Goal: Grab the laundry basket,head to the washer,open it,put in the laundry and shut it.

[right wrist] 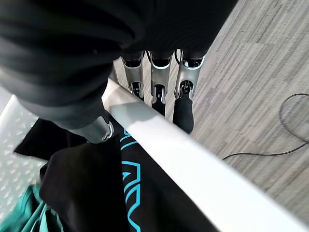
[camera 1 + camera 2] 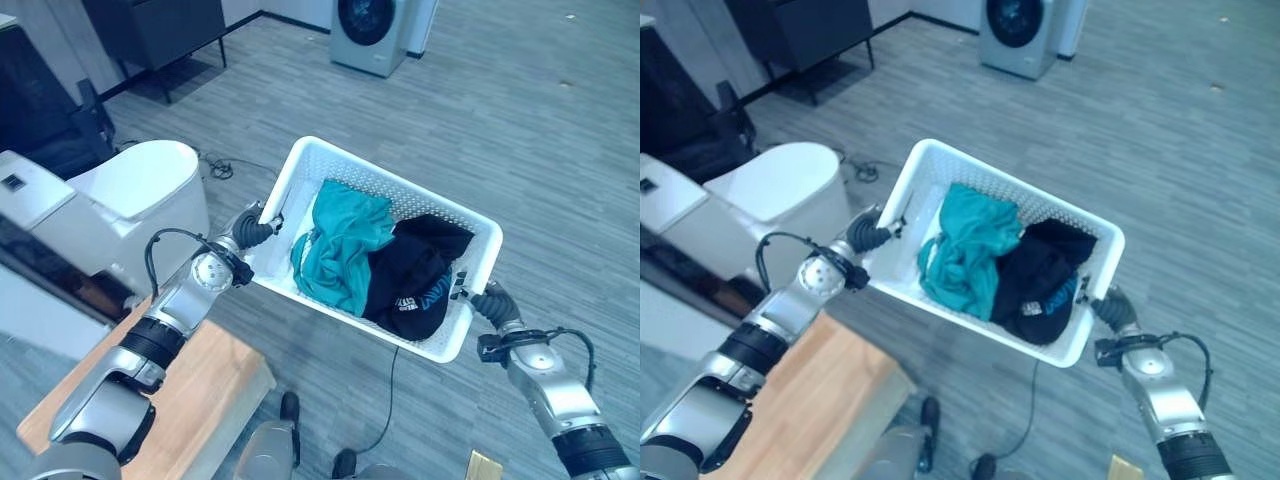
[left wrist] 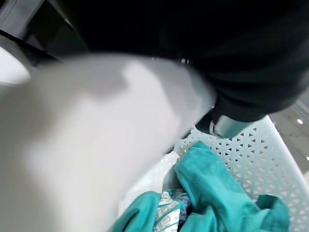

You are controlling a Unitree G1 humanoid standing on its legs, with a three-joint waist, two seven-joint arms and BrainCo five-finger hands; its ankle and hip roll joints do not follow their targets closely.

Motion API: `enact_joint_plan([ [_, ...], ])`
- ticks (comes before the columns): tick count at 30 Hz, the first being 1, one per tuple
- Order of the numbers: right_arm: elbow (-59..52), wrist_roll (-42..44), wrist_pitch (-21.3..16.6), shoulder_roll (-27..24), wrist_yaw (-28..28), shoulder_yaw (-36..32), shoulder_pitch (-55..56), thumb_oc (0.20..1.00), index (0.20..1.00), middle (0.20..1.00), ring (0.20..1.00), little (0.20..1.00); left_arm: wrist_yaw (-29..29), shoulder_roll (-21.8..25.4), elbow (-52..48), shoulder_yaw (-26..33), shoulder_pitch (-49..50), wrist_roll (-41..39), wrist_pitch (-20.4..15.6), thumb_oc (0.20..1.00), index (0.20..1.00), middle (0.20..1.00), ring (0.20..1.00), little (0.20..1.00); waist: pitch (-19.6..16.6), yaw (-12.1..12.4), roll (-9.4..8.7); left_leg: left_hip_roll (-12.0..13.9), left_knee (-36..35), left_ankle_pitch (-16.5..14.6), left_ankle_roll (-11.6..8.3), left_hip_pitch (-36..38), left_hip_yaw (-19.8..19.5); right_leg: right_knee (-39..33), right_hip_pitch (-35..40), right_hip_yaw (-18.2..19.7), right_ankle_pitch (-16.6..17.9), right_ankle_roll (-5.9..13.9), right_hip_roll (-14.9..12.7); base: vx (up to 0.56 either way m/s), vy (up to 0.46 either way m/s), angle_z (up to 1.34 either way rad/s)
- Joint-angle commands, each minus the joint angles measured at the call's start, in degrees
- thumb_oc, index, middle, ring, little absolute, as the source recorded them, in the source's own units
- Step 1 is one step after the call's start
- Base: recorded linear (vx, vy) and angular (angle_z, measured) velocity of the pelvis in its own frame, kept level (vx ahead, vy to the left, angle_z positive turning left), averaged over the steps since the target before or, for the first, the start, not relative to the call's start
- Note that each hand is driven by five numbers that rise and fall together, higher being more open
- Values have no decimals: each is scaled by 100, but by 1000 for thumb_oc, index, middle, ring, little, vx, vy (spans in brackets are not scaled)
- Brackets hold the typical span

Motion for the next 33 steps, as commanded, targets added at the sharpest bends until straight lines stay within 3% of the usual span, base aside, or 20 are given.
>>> enact_joint_plan([
  [1, -697, -232, -710, 153, 401, 7, -1092, 200, 200, 200, 200, 200, 54, -558, -581, -67, -803, -167, -537, 200, 200, 200, 200, 200, -231, -45, -12, -12, 504, -769, 138, -142, 322, 1053, 426, -276, 1672, 801, -18, 469, 186, 20],
  [2, -666, -287, -663, 251, 448, -10, -1097, 200, 200, 200, 200, 200, 68, -526, -596, -19, -757, -196, -521, 200, 200, 200, 200, 200, -223, -132, 155, 18, 379, -862, 242, 167, 328, 1626, 99, -398, 1807, 870, -162, 338, 136, 34],
  [3, -668, -290, -661, 249, 449, -7, -1099, 200, 200, 200, 200, 200, 68, -525, -601, -11, -751, -197, -519, 200, 200, 200, 200, 200, -218, -136, 144, -4, 360, -856, 251, 177, 332, 1672, 80, -389, 1788, 877, -188, 329, 132, 31],
  [5, -638, -298, -677, 261, 451, -69, -1092, 200, 200, 200, 200, 200, 54, -514, -637, 31, -739, -222, -523, 200, 200, 200, 200, 200, -165, -209, 272, -38, 135, -835, 275, 494, 157, 1737, -360, -333, 1570, 724, -242, 358, 44, 21],
  [6, -619, -255, -714, 227, 396, -177, -1056, 200, 200, 200, 200, 200, 0, -526, -666, 5, -721, -200, -555, 200, 200, 200, 200, 200, -116, -356, 359, -54, 63, -851, 192, 723, -120, 1235, -684, -48, 1301, 527, -122, 477, -49, 19],
  [9, -599, -155, -780, 114, 314, -328, -986, 200, 200, 200, 200, 200, -34, -641, -525, -79, -793, -158, -586, 200, 200, 200, 200, 200, -149, -581, 414, 46, 171, -1116, -2, 895, -462, -161, -853, 329, 1046, 278, -124, 418, -142, 75],
  [12, -615, -143, -766, -43, 270, -416, -992, 200, 200, 200, 200, 200, -16, -855, -309, -161, -827, -171, -583, 200, 200, 200, 200, 200, -217, -728, 425, 47, 136, -1373, -122, 1187, -625, -1231, -1029, 535, 1466, 372, -303, 422, -141, 110],
  [16, -532, -196, -719, -178, 229, -465, -1093, 200, 200, 200, 200, 200, 58, -1053, 32, -264, -935, -104, -573, 200, 200, 200, 200, 200, -218, -877, 498, 210, 126, -1591, -329, 1715, -719, -2068, -1224, 297, 2040, 598, -530, 484, -161, 70],
  [18, -558, -212, -700, -197, 278, -428, -1112, 200, 200, 200, 200, 200, 21, -1067, 146, -311, -960, -75, -563, 200, 200, 200, 200, 200, -293, -947, 501, 285, 120, -1614, -421, 2018, -702, -2182, -1232, 111, 2207, 661, -527, 548, -210, 37],
  [22, -582, -147, -679, -262, 380, -371, -1058, 200, 200, 200, 200, 200, -21, -1056, 210, -380, -934, -63, -604, 200, 200, 200, 200, 200, -448, -1134, 588, 553, 340, -1440, -548, 2302, -793, -1769, -1226, 354, 2152, 520, -201, 449, -197, 15],
  [23, -587, -116, -683, -294, 386, -343, -1070, 200, 200, 200, 200, 200, -20, -1038, 170, -379, -894, -82, -610, 200, 200, 200, 200, 200, -506, -1179, 654, 731, 862, -929, -664, 2139, -786, -1626, -1136, 412, 2042, 370, 17, 314, -248, -24],
  [24, -596, -20, -673, -342, 370, -374, -1081, 200, 200, 200, 200, 200, -64, -972, 148, -406, -908, -148, -565, 200, 200, 200, 200, 200, -463, -1179, 623, 934, 2029, -408, -702, 1676, -735, -1509, -1031, 430, 1906, 193, 89, 602, -552, -13],
  [25, -593, 142, -716, -366, 274, -313, -1174, 200, 200, 200, 200, 200, -78, -794, 72, -391, -936, -273, -491, 200, 200, 200, 200, 200, -400, -1115, 545, 1300, 3642, 170, -584, 1046, -631, -1522, -652, 391, 1585, -189, 381, 483, -566, 2],
  [26, -587, 200, -688, -363, 227, -319, -1168, 200, 200, 200, 200, 200, -75, -706, 4, -400, -948, -324, -473, 200, 200, 200, 200, 200, -322, -1062, 504, 1421, 4377, 196, -489, 654, -661, -1512, -526, 450, 1455, -380, 531, 569, -568, -6],
  [28, -602, 257, -699, -381, 158, -308, -1121, 200, 200, 200, 200, 200, -70, -711, 15, -435, -1067, -387, -441, 200, 200, 200, 200, 200, -261, -1038, 422, 1740, 4762, 241, -441, 342, -519, -1521, -230, 499, 1185, -525, 689, 443, -358, -40],
  [29, -605, 319, -694, -401, 72, -334, -1063, 200, 200, 200, 200, 200, -52, -778, 54, -481, -1178, -453, -399, 200, 200, 200, 200, 200, -173, -984, 373, 1846, 4778, 62, -448, 0, -449, -1563, -8, 477, 1062, -574, 726, 292, -214, -18],
  [31, -631, 327, -663, -410, 66, -375, -1018, 200, 200, 200, 200, 200, -51, -825, 85, -516, -1249, -495, -381, 200, 200, 200, 200, 200, -139, -960, 354, 1799, 4650, -49, -460, -229, -415, -1581, 106, 472, 1017, -570, 733, 272, -77, 10],
  [32, -719, 310, -677, -407, 73, -422, -921, 200, 200, 200, 200, 200, -60, -937, 184, -550, -1337, -475, -406, 200, 200, 200, 200, 200, -112, -902, 256, 1541, 3875, -187, -441, -737, -219, -1643, 294, 391, 969, -553, 675, 291, -43, 12],
  [33, -727, 310, -674, -408, 74, -431, -908, 200, 200, 200, 200, 200, -59, -945, 188, -556, -1338, -474, -408, 200, 200, 200, 200, 200, -119, -901, 237, 1515, 3841, -178, -435, -717, -206, -1643, 298, 389, 961, -546, 650, 335, -20, 21],
])
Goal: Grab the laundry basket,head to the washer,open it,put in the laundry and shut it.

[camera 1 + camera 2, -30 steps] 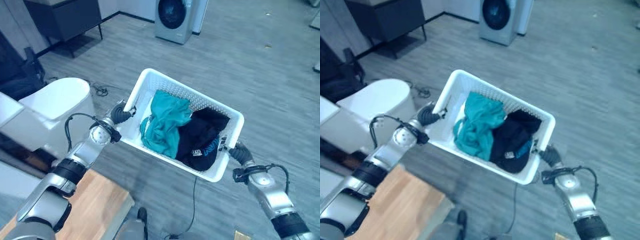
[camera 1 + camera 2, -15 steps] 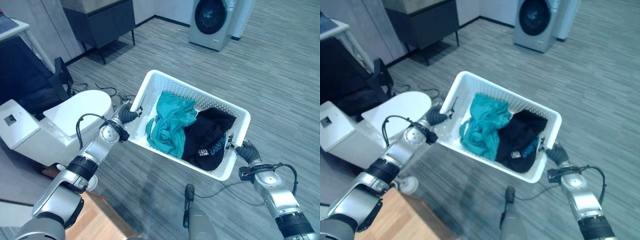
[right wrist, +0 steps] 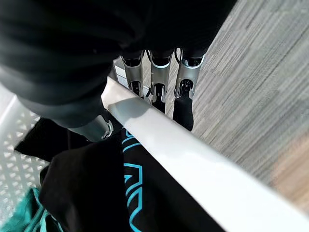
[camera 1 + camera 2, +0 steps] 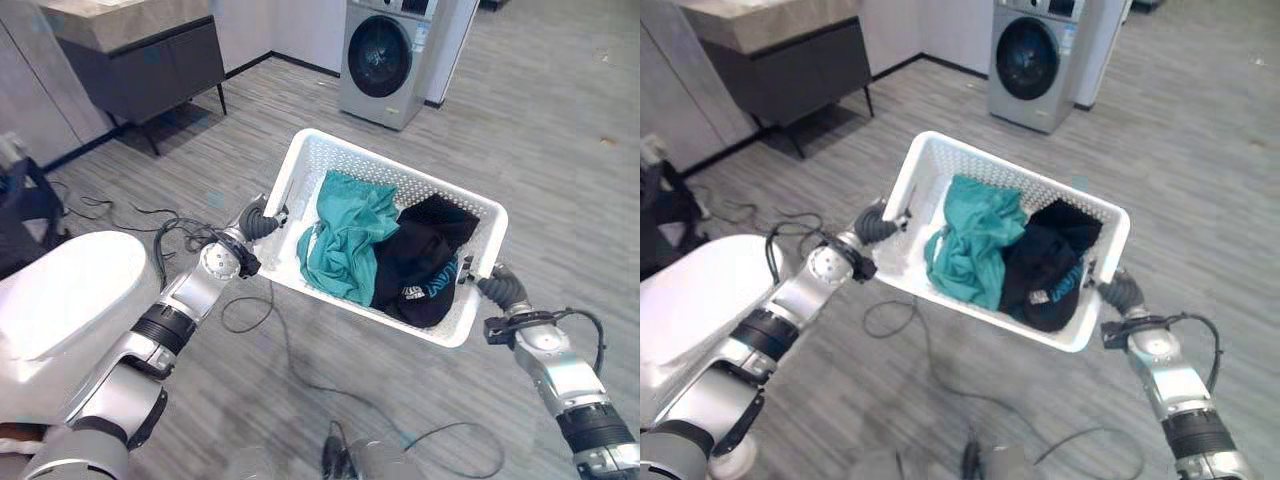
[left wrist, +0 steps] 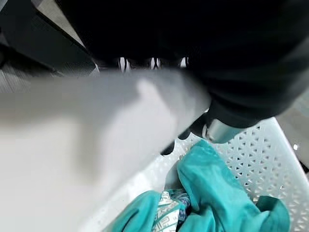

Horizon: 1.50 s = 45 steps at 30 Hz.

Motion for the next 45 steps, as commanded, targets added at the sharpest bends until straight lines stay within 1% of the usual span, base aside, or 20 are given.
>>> enact_joint_plan([
  [1, -1152, 217, -737, -127, 121, -183, -373, 200, 200, 200, 200, 200, -2, -455, -352, -388, -808, -205, -539, 200, 200, 200, 200, 200, -291, 202, 58, -276, -2328, 75, -356, 853, 158, -575, 59, 674, 270, 824, -278, 452, 73, 26],
  [2, -1185, 190, -793, -113, 114, -210, -349, 200, 200, 200, 200, 200, -7, -475, -325, -408, -851, -179, -552, 200, 200, 200, 200, 200, -312, 308, 86, -466, -4005, 98, -386, 784, 226, -583, 246, 631, 130, 949, -281, 452, 72, 15],
  [3, -1185, 190, -794, -113, 114, -212, -346, 200, 200, 200, 200, 200, -6, -479, -320, -411, -852, -179, -555, 200, 200, 200, 200, 200, -305, 311, 54, -509, -4118, 149, -379, 858, 256, -587, 264, 635, 127, 958, -320, 663, 144, -3],
  [4, -1181, 163, -844, -61, 132, -199, -351, 200, 200, 200, 200, 200, -48, -459, -312, -438, -879, -122, -563, 200, 200, 200, 200, 200, -343, 436, 123, -782, -5551, 380, -457, 863, 142, -571, 503, 630, -68, 1035, -274, 482, 105, -12],
  [9, -1069, 143, -812, 115, 163, -29, -495, 200, 200, 200, 200, 200, -126, -430, -348, -551, -872, -139, -569, 200, 200, 200, 200, 200, -442, 563, 206, -945, -6068, 507, -491, 777, 251, -455, 880, 717, -378, 1095, -262, 451, 105, -23],
  [12, -1057, 201, -799, 209, 190, 67, -608, 200, 200, 200, 200, 200, -170, -358, -327, -685, -923, -144, -554, 200, 200, 200, 200, 200, -568, 588, 182, -1059, -5806, 653, -331, 956, 265, 393, 851, 894, -411, 1182, -312, 644, 208, -33],
  [13, -1068, 226, -842, 278, 215, 88, -597, 200, 200, 200, 200, 200, -150, -333, -346, -692, -933, -95, -584, 200, 200, 200, 200, 200, -603, 574, 90, -1187, -5661, 546, -237, 1031, 323, 867, 821, 911, 20, 1384, -444, 549, 226, -8],
  [14, -1114, 212, -801, 380, 280, 86, -513, 200, 200, 200, 200, 200, -146, -266, -421, -707, -946, -79, -565, 200, 200, 200, 200, 200, -629, 531, -7, -1380, -5519, 249, 5, 1304, 466, 1893, 577, 881, 927, 1765, -745, 686, 311, 3],
  [15, -1147, 190, -780, 383, 305, 56, -489, 200, 200, 200, 200, 200, -163, -222, -547, -695, -909, -102, -568, 200, 200, 200, 200, 200, -615, 511, 18, -1410, -5502, 143, 107, 1458, 522, 2462, 350, 823, 1294, 1877, -884, 451, 231, 13],
  [19, -1057, -10, -753, 379, 269, 29, -602, 200, 200, 200, 200, 200, -168, -231, -633, -644, -916, -223, -559, 200, 200, 200, 200, 200, -455, 341, 206, -1425, -5460, -205, 265, 1994, 685, 3549, -349, 333, 1512, 1864, -1397, 492, 239, 26],
  [21, -1099, -4, -737, 249, 237, -133, -571, 200, 200, 200, 200, 200, -120, -313, -625, -676, -1098, -227, -580, 200, 200, 200, 200, 200, -381, 127, 279, -1488, -5430, -356, 214, 2314, 554, 3145, -781, 224, 1057, 1735, -1348, 370, 23, 15],
  [23, -1142, -4, -718, 208, 236, -193, -550, 200, 200, 200, 200, 200, -91, -335, -576, -667, -1166, -199, -575, 200, 200, 200, 200, 200, -363, 50, 304, -1473, -5423, -379, 188, 2381, 518, 2827, -836, 173, 1026, 1715, -1286, 301, -51, 84],
  [25, -1019, 66, -746, 172, 199, -186, -694, 200, 200, 200, 200, 200, -43, -343, -541, -556, -1182, -198, -629, 200, 200, 200, 200, 200, -434, -17, 356, -1421, -5559, -595, 73, 2721, 421, 1127, -956, 241, 646, 1565, -1279, 549, -150, 61],
  [29, -1110, -77, -682, 140, 332, -131, -716, 200, 200, 200, 200, 200, 54, -290, -514, -257, -916, -96, -690, 200, 200, 200, 200, 200, -474, -61, 370, -1490, -5692, -1141, 14, 3412, 145, -1201, -1475, 909, 1311, 1905, -1288, 610, -165, 11],
  [32, -1120, -131, -642, 113, 425, -116, -675, 200, 200, 200, 200, 200, -7, -232, -464, -263, -835, -70, -712, 200, 200, 200, 200, 200, -580, -96, 391, -1435, -5605, -1337, -58, 3806, 137, -1191, -1390, 827, 1430, 1921, -1240, 601, -155, 16],
  [36, -1138, -122, -608, -3, 529, -60, -705, 200, 200, 200, 200, 200, -56, -203, -436, -302, -840, -69, -750, 200, 200, 200, 200, 200, -755, -143, 480, -1097, -4767, -1024, -305, 3809, 47, -854, -1207, 837, 1489, 1722, -975, 498, -248, -2],
  [37, -1089, -19, -626, -131, 454, -85, -710, 200, 200, 200, 200, 200, -94, -124, -486, -349, -817, -190, -734, 200, 200, 200, 200, 200, -719, -168, 486, -560, -3305, -103, -463, 3338, 69, -678, -966, 812, 1255, 1413, -726, 392, -433, -20],
  [39, -1086, 135, -668, -188, 348, -81, -802, 200, 200, 200, 200, 200, -106, 60, -638, -365, -900, -306, -627, 200, 200, 200, 200, 200, -668, -136, 394, 51, -1796, 579, -482, 2816, 152, -634, -662, 625, 914, 991, -471, 495, -532, 23],
  [43, -1067, 170, -604, -231, 203, -81, -805, 200, 200, 200, 200, 200, -83, 87, -640, -503, -1153, -487, -507, 200, 200, 200, 200, 200, -435, 28, 274, 327, -334, 507, -345, 1722, -214, -584, -57, 775, 482, 629, -75, 407, -315, -27],
  [45, -1074, 183, -581, -262, 154, -89, -784, 200, 200, 200, 200, 200, -85, -46, -538, -553, -1273, -552, -496, 200, 200, 200, 200, 200, -366, 71, 219, 79, -936, 172, -384, 1176, -103, -574, 174, 760, 354, 667, -70, 350, -63, -10],
])
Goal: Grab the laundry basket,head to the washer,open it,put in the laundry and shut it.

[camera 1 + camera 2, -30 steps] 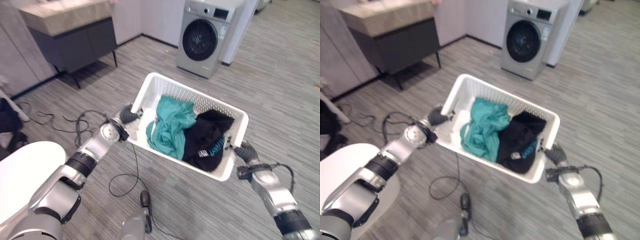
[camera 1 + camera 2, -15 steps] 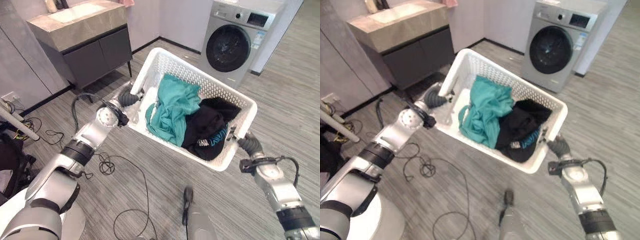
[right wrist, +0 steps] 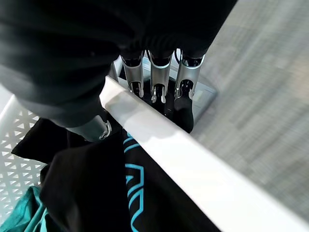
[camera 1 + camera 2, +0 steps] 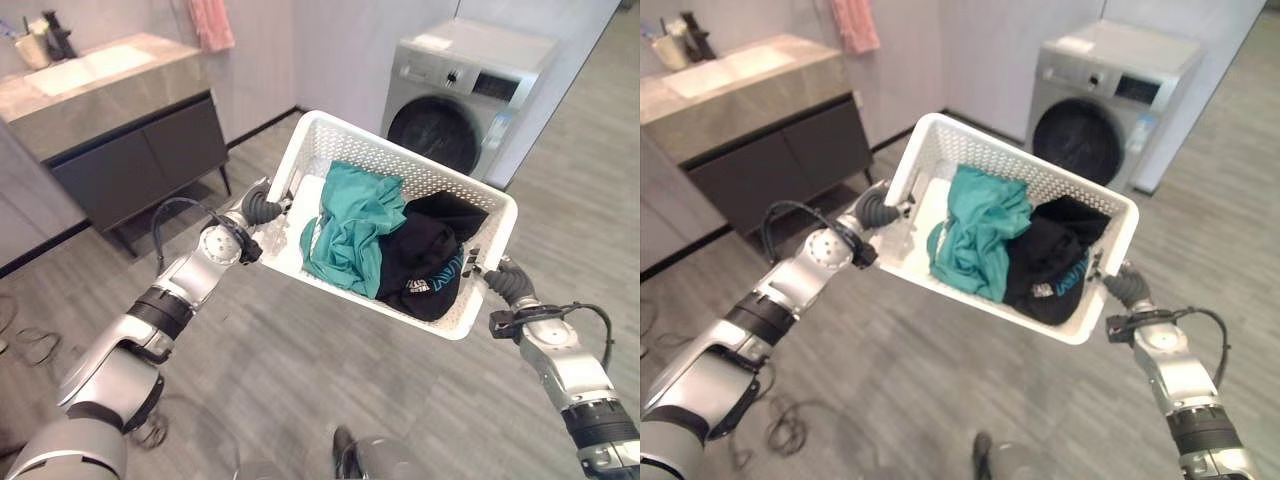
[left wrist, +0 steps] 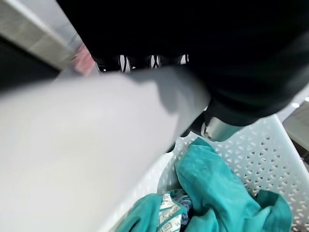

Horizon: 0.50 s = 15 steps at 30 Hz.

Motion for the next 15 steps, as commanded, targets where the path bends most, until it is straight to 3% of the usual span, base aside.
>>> enact_joint_plan([
  [1, -1000, 182, -671, -260, 88, 18, -683, 200, 200, 200, 200, 200, -59, -412, -437, -118, -673, -179, -495, 200, 200, 200, 200, 200, -401, 86, 35, -226, -2157, 10, -514, 772, 42, -865, 493, 98, 25, 784, -411, 304, 13, -9],
  [4, -1097, 149, -746, -292, 95, -27, -677, 200, 200, 200, 200, 200, -51, -480, -375, -117, -744, -133, -528, 200, 200, 200, 200, 200, -427, 218, -5, -568, -4306, -5, -569, 640, 368, -786, 695, 60, -208, 951, -475, 390, 97, -1],
  [6, -1150, 129, -818, -310, 86, -103, -642, 200, 200, 200, 200, 200, -57, -525, -359, -88, -765, -124, -562, 200, 200, 200, 200, 200, -450, 315, 21, -924, -5882, 179, -623, 791, 416, -764, 934, 95, -398, 1059, -474, 475, 140, -21],
  [7, -1148, 113, -840, -297, 77, -140, -631, 200, 200, 200, 200, 200, -47, -537, -361, -87, -801, -119, -576, 200, 200, 200, 200, 200, -461, 351, 53, -1042, -6263, 215, -631, 737, 378, -759, 1021, 115, -480, 1081, -440, 437, 105, -21],
  [11, -1043, 42, -863, -192, 28, -38, -812, 200, 200, 200, 200, 200, -11, -524, -387, -84, -790, -147, -618, 200, 200, 200, 200, 200, -477, 489, 70, -1218, -6400, 202, -691, 612, -57, -599, 1245, 321, -706, 1101, -438, 391, 91, -39],
  [12, -995, 55, -855, -159, 43, 4, -876, 200, 200, 200, 200, 200, -17, -481, -413, -116, -802, -144, -632, 200, 200, 200, 200, 200, -582, 464, 120, -1232, -6331, 279, -610, 787, -169, -263, 1320, 421, -831, 1128, -418, 705, 193, -69],
  [13, -1000, 49, -869, -124, 55, 33, -894, 200, 200, 200, 200, 200, -14, -442, -451, -163, -804, -155, -652, 200, 200, 200, 200, 200, -581, 484, 66, -1299, -6174, 269, -551, 878, -148, 180, 1263, 446, -794, 1187, -479, 681, 205, -44],
  [14, -986, 44, -872, -65, 46, 69, -916, 200, 200, 200, 200, 200, 13, -389, -455, -193, -808, -126, -652, 200, 200, 200, 200, 200, -617, 500, 3, -1392, -6024, 150, -456, 936, -122, 609, 1170, 465, -534, 1321, -559, 294, 102, -39],
  [15, -985, 43, -872, -62, 46, 70, -921, 200, 200, 200, 200, 200, 14, -385, -456, -194, -810, -127, -652, 200, 200, 200, 200, 200, -625, 505, 12, -1379, -6026, 163, -453, 918, -118, 622, 1142, 473, -526, 1320, -549, 473, 186, -41],
])
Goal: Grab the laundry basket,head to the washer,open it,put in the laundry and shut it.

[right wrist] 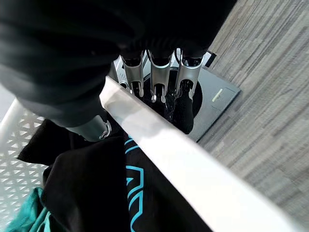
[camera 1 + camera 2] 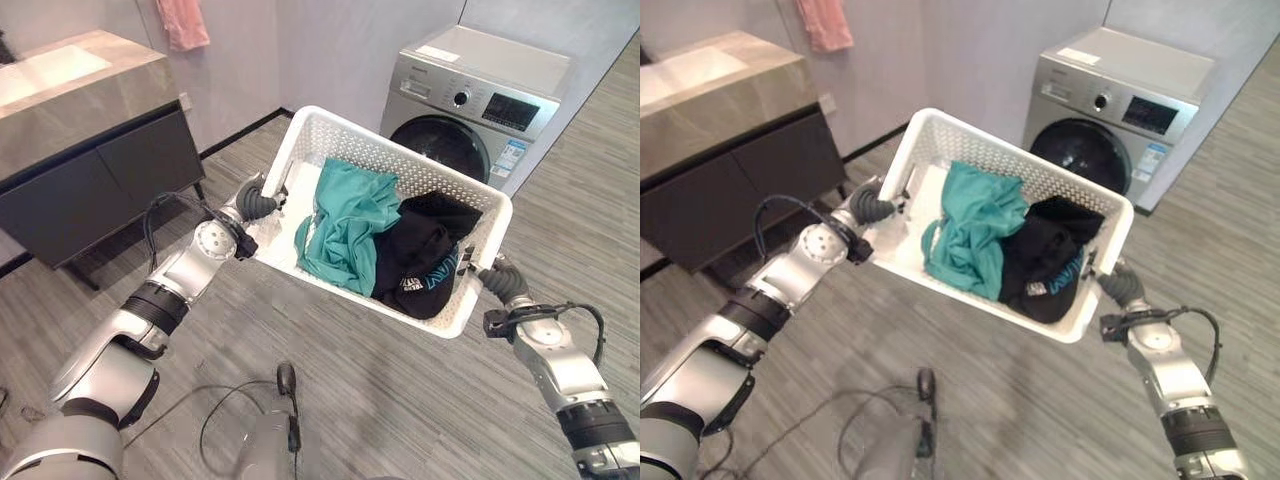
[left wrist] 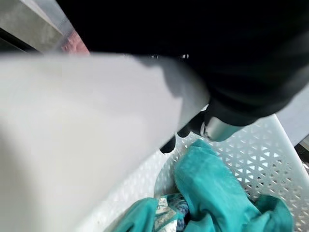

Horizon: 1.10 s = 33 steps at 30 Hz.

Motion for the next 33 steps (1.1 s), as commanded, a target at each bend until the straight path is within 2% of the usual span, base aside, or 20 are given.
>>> enact_joint_plan([
  [1, -800, -7, -869, 45, 202, 27, -1019, 200, 200, 200, 200, 200, -4, -258, -775, -154, -819, -43, -686, 200, 200, 200, 200, 200, -696, 208, -67, 176, -257, 128, -125, 667, -159, 1509, -1194, -233, 1362, 909, -639, 323, 141, -55],
  [2, -802, -8, -867, 46, 202, 27, -1023, 200, 200, 200, 200, 200, -5, -254, -780, -151, -819, -44, -682, 200, 200, 200, 200, 200, -709, 221, -58, 190, -273, 152, -123, 650, -146, 1533, -1238, -216, 1370, 907, -630, 568, 290, -59],
  [3, -718, -179, -819, 110, 201, 85, -1148, 200, 200, 200, 200, 200, -7, -189, -890, -194, -860, -37, -688, 200, 200, 200, 200, 200, -608, 179, 23, 179, -268, -41, 76, 989, -35, 2747, -1669, -495, 1995, 1116, -895, 346, 228, -51],
  [5, -553, -324, -790, 199, 174, 142, -1345, 200, 200, 200, 200, 200, 15, -134, -894, -151, -847, -54, -669, 200, 200, 200, 200, 200, -587, 145, 126, 111, -369, -227, 212, 1357, 76, 3298, -2026, -779, 1992, 1078, -1239, 369, 218, -25],
  [6, -545, -326, -792, 199, 174, 150, -1358, 200, 200, 200, 200, 200, 15, -128, -899, -144, -845, -54, -666, 200, 200, 200, 200, 200, -576, 144, 110, 90, -380, -228, 218, 1371, 85, 3331, -2033, -767, 1973, 1082, -1262, 360, 135, -10],
  [7, -492, -384, -770, 157, 151, 119, -1426, 200, 200, 200, 200, 200, 31, -129, -891, -123, -903, -108, -659, 200, 200, 200, 200, 200, -518, 87, 185, 54, -463, -299, 245, 1636, 70, 3227, -2404, -943, 1746, 967, -1380, 355, 72, -7],
  [10, -326, -355, -818, 8, 102, 73, -1594, 200, 200, 200, 200, 200, 36, -125, -894, -54, -951, -198, -717, 200, 200, 200, 200, 200, -484, -43, 238, 45, -499, -473, 130, 1928, -41, 2001, -2662, -1137, 1332, 858, -1335, 398, -20, 11],
  [12, -276, -307, -838, -25, 55, 59, -1661, 200, 200, 200, 200, 200, 35, -119, -900, -6, -985, -241, -735, 200, 200, 200, 200, 200, -486, -80, 248, 79, -457, -646, 9, 2045, -122, 937, -2761, -1007, 1185, 810, -1348, 283, -111, 58],
  [13, -273, -305, -840, -27, 55, 62, -1667, 200, 200, 200, 200, 200, 34, -118, -901, -3, -987, -241, -735, 200, 200, 200, 200, 200, -490, -82, 266, 101, -460, -631, 4, 2033, -123, 877, -2745, -1023, 1225, 797, -1321, 319, -156, 43],
  [14, -297, -296, -818, -114, 66, 20, -1629, 200, 200, 200, 200, 200, 81, -115, -895, 43, -1023, -242, -768, 200, 200, 200, 200, 200, -510, -121, 271, 128, -418, -788, -78, 2097, -180, -95, -2784, -788, 1375, 862, -1379, 293, -155, 38],
  [17, -307, -307, -777, -207, 142, -18, -1540, 200, 200, 200, 200, 200, 156, -219, -816, 99, -1063, -204, -812, 200, 200, 200, 200, 200, -512, -200, 304, 170, -359, -1006, -149, 2269, -275, -996, -2946, -331, 1805, 1050, -1573, 368, -184, 43],
  [19, -376, -308, -760, -232, 212, -60, -1468, 200, 200, 200, 200, 200, 154, -282, -763, 71, -1038, -131, -839, 200, 200, 200, 200, 200, -518, -255, 309, 203, -270, -1147, -188, 2409, -287, -1315, -2991, -166, 2049, 1138, -1707, 385, -190, 34],
  [22, -451, -248, -707, -305, 327, -135, -1334, 200, 200, 200, 200, 200, 54, -332, -680, -25, -966, -50, -854, 200, 200, 200, 200, 200, -673, -309, 264, 312, -217, -1225, -329, 2658, -230, -1459, -2819, -310, 2144, 1194, -1733, 412, -232, 23],
  [24, -572, -212, -703, -436, 354, -214, -1320, 200, 200, 200, 200, 200, 25, -331, -703, -45, -917, -107, -875, 200, 200, 200, 200, 200, -765, -379, 271, 559, 120, -928, -503, 2674, -267, -1336, -2724, -289, 2198, 1159, -1576, 336, -267, 10],
  [25, -576, -211, -701, -439, 354, -213, -1318, 200, 200, 200, 200, 200, 24, -332, -704, -41, -914, -108, -876, 200, 200, 200, 200, 200, -770, -387, 288, 584, 143, -937, -521, 2656, -278, -1325, -2731, -301, 2192, 1146, -1556, 379, -397, 26],
  [26, -739, -127, -798, -712, 288, -388, -1220, 200, 200, 200, 200, 200, 24, -246, -817, -18, -831, -209, -884, 200, 200, 200, 200, 200, -776, -494, 291, 1038, 1076, -349, -681, 2456, -256, -1109, -2594, -337, 1926, 960, -1228, 313, -405, 20],
  [27, -864, -67, -806, -821, 254, -499, -1190, 200, 200, 200, 200, 200, 9, -176, -930, -6, -862, -227, -839, 200, 200, 200, 200, 200, -747, -493, 216, 1147, 1687, -55, -655, 2218, -205, -1106, -2504, -375, 1872, 838, -1182, 351, -535, -1],
  [29, -1228, 50, -931, -971, 43, -850, -1109, 200, 200, 200, 200, 200, 18, 2, -1168, 101, -934, -370, -742, 200, 200, 200, 200, 200, -562, -491, 80, 1531, 3517, 278, -534, 1473, -141, -1105, -2199, -550, 1599, 403, -832, 222, -498, -33],
  [31, -1513, 46, -968, -1098, -32, -1239, -869, 200, 200, 200, 200, 200, -2, 85, -1409, 193, -1069, -442, -747, 200, 200, 200, 200, 200, -453, -564, 148, 1848, 3593, 134, -674, 1305, 159, -1116, -2064, -602, 1379, 387, -611, 212, -252, -18],
  [33, -1738, -9, -995, -1048, 33, -1366, -692, 200, 200, 200, 200, 200, -34, 119, -1554, 253, -1008, -380, -809, 200, 200, 200, 200, 200, -418, -509, 124, 1737, 3113, 109, -674, 1327, 299, -1149, -2095, -549, 1449, 428, -653, 39, 39, -16],
])
